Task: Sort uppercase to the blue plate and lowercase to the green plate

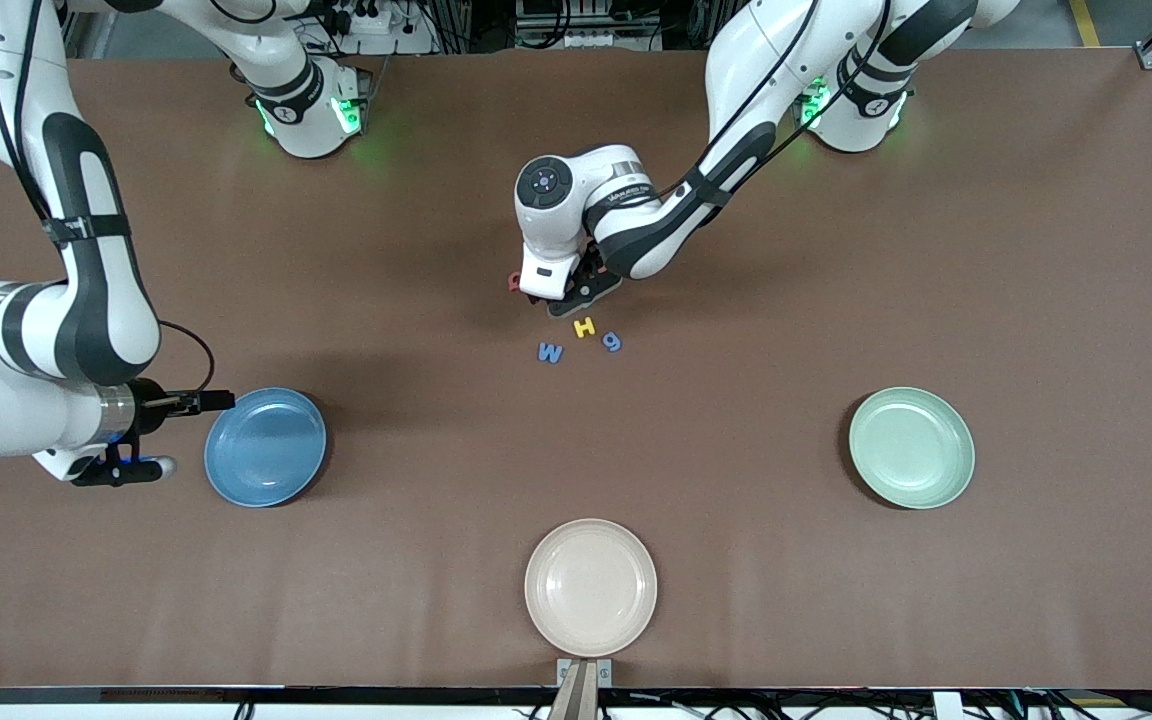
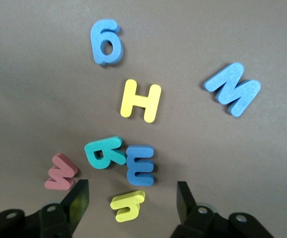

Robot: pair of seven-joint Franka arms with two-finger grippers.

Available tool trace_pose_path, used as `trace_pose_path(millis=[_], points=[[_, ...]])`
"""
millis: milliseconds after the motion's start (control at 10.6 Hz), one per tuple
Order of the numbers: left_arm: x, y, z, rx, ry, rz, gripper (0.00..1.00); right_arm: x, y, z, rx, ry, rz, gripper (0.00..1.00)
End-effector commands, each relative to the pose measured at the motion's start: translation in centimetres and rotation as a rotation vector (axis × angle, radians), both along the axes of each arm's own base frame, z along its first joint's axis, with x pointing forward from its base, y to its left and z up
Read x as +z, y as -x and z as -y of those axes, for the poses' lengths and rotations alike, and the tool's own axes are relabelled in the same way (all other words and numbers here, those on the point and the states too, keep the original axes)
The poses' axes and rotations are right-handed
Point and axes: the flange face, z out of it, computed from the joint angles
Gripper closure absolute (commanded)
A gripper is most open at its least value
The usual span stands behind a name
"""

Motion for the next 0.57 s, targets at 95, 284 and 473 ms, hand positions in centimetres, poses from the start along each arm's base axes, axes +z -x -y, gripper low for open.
trace_pose_path(millis=[95, 284, 473], points=[[-1.1, 0.2, 0.5, 0.016, -0.001, 0.024, 0.22, -0.4, -0.1, 0.4, -0.006, -0.022, -0.008, 0.0], [-1.8, 0.1, 0.3, 0.006, -0.013, 0.032, 0.25, -0.6, -0.1, 0.5, -0.007, -0.022, -0.011, 0.0], [-1.8, 0.2, 0.4, 0.006, -0.01, 0.03, 0.25, -0.7, -0.1, 0.5, -0.007, -0.022, -0.012, 0.0]])
